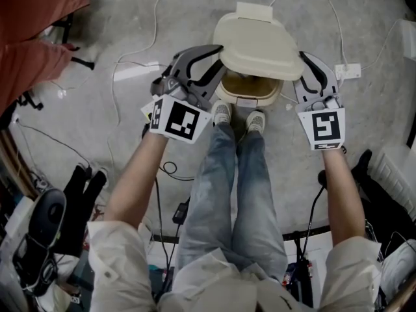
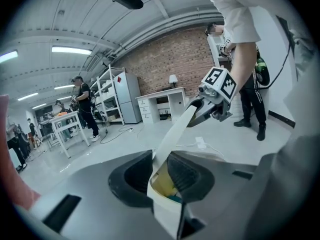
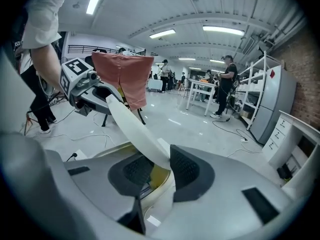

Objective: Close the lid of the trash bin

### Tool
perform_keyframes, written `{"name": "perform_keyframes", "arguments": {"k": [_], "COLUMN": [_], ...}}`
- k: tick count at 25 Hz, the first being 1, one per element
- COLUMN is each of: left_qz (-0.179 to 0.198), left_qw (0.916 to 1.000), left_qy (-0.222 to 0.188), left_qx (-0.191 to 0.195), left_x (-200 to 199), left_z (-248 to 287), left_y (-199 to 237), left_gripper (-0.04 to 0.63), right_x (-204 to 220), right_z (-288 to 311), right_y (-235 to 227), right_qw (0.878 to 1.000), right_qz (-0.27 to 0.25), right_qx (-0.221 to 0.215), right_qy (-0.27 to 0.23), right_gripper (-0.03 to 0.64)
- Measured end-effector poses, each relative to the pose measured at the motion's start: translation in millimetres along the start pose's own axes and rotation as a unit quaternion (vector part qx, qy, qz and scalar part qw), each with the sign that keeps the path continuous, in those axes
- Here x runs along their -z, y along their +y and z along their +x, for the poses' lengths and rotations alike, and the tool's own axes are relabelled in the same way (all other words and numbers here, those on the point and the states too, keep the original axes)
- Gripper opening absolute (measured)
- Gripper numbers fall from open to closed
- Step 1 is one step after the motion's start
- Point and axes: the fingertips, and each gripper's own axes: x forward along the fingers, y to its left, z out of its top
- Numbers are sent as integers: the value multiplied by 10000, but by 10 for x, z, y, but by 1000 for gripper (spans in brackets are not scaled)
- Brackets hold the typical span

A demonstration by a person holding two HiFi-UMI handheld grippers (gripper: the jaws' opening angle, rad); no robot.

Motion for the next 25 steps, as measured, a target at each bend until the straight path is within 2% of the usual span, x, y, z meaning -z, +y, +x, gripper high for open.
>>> {"name": "perform_keyframes", "arguments": {"k": [7, 16, 21, 25], "left_qz": [184, 157, 326, 422], "left_qw": [9988, 9968, 9939, 9908], "left_qy": [135, 188, 313, 391], "left_qx": [435, 766, 1010, 1229], "left_x": [151, 254, 373, 460], "left_z": [-40, -72, -82, -71], "left_y": [-209, -319, -440, -508], "left_gripper": [123, 144, 161, 173], "right_x": [193, 290, 402, 489], "right_z": [-40, -51, -57, -47], "right_y": [197, 326, 443, 516], "right_qw": [9974, 9937, 9876, 9845], "right_qz": [-556, -740, -1021, -1038], "right_qx": [-402, -766, -1081, -1297], "right_qy": [230, 356, 499, 570], "right_gripper": [148, 182, 216, 246]}}
